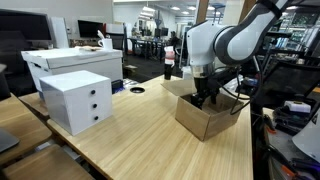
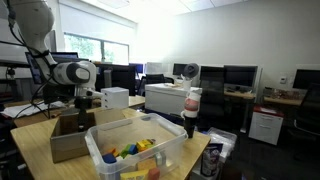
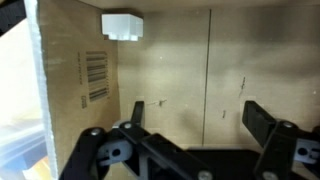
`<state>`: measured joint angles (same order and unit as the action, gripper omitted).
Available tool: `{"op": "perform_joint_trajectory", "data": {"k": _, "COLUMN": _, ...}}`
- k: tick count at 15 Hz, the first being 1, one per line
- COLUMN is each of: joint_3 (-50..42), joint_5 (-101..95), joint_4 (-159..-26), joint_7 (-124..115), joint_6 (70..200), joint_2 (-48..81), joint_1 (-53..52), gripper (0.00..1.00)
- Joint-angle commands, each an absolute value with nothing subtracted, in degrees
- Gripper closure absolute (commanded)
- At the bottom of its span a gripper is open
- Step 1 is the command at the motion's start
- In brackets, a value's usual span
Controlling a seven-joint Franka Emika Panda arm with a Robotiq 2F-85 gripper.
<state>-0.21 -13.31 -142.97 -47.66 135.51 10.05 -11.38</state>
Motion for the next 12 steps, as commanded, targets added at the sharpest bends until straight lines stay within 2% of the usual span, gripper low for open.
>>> {"op": "perform_joint_trajectory", "data": {"k": 1, "joint_3": -0.28, "joint_5": -12.39, "joint_4": -144.54, "joint_7": -48.33, "joint_6": 133.44, "joint_2": 7.74, "joint_1": -9.43, "gripper": 0.00}}
{"op": "perform_joint_trajectory", "data": {"k": 12, "joint_3": 0.33, "joint_5": -13.14, "joint_4": -142.67, "joint_7": -48.47, "joint_6": 134.12, "joint_2": 10.21, "joint_1": -9.41, "gripper": 0.00}}
